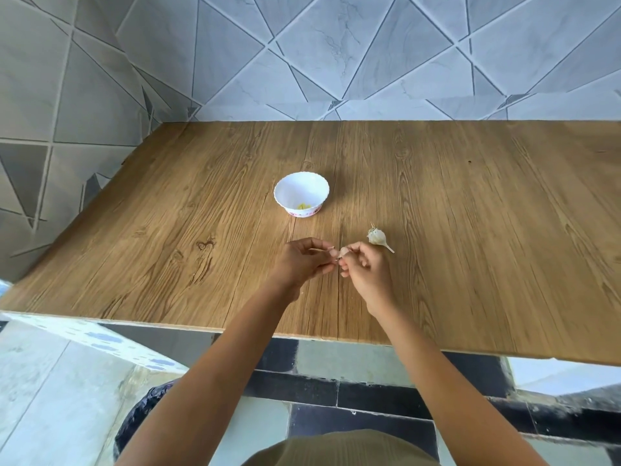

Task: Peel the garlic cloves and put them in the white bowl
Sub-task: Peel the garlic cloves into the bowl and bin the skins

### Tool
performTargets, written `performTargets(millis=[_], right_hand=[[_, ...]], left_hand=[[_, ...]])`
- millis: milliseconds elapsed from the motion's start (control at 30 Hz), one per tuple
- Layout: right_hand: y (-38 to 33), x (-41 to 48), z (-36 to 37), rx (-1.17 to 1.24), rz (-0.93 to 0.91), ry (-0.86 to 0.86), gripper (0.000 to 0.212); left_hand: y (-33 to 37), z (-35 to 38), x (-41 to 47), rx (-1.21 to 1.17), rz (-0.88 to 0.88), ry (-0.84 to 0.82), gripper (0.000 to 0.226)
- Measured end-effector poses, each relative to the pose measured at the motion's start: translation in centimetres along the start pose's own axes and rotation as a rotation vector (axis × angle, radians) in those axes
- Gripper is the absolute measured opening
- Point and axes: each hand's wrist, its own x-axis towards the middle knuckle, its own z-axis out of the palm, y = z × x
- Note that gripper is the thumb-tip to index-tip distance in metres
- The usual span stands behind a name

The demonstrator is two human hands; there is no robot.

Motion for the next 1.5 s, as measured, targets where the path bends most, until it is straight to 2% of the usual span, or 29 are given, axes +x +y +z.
performTargets(millis=[133, 300, 467, 600, 667, 767, 833, 967, 1033, 1133, 1300, 1400, 1500], right_hand=[[-0.3, 0.5, -0.1, 0.149, 0.176, -0.066, 0.018], [0.2, 0.9, 0.3, 0.085, 0.239, -0.086, 0.02], [1.3, 1.4, 1.0, -0.115, 0.146, -0.003, 0.013], [1.5, 1.5, 0.7, -0.311, -0.09, 0.074, 0.012], [1.8, 1.5, 0.7, -0.365, -0.18, 0.169, 0.013], [2.3, 1.4, 0.8, -0.42, -0.227, 0.263, 0.013], [2.4, 1.5, 0.7, -0.419, -0.24, 0.254, 0.014], [2.1, 1.3, 0.5, -0.376, -0.244, 0.169, 0.014], [2.2, 1.2, 0.4, -0.364, -0.234, 0.12, 0.007], [1.9, 0.9, 0.3, -0.344, -0.164, 0.026, 0.018], [0.5, 0.5, 0.1, 0.03, 0.103, -0.09, 0.018], [0.0, 0.4, -0.2, 0.125, 0.136, -0.084, 0.015], [0.0, 0.3, -0.3, 0.103, 0.096, -0.114, 0.006]], left_hand=[[-0.1, 0.1, -0.3, -0.023, 0.05, -0.016, 0.012], [-0.4, 0.2, -0.3, -0.064, 0.026, -0.004, 0.014], [-0.8, 0.1, -0.2, -0.069, -0.01, 0.01, 0.012], [-1.0, -0.5, -0.2, -0.025, -0.034, 0.016, 0.011], [-1.0, -0.6, -0.1, 0.02, -0.025, 0.023, 0.008], [-1.0, -0.9, 0.3, 0.054, -0.008, 0.035, 0.007], [-1.0, -1.2, 0.4, 0.055, -0.003, 0.038, 0.006], [-1.0, -1.8, 0.6, 0.137, 0.042, 0.042, 0.012], [-0.9, -1.8, 0.6, 0.231, 0.081, 0.046, 0.015], [-1.0, -1.7, 0.7, 0.345, 0.152, 0.076, 0.017], [-1.5, -1.5, 0.8, 0.421, 0.251, 0.137, 0.012], [-1.6, -1.7, 1.0, 0.445, 0.276, 0.13, 0.011], [-1.5, -1.6, 0.9, 0.502, 0.324, 0.152, 0.011]])
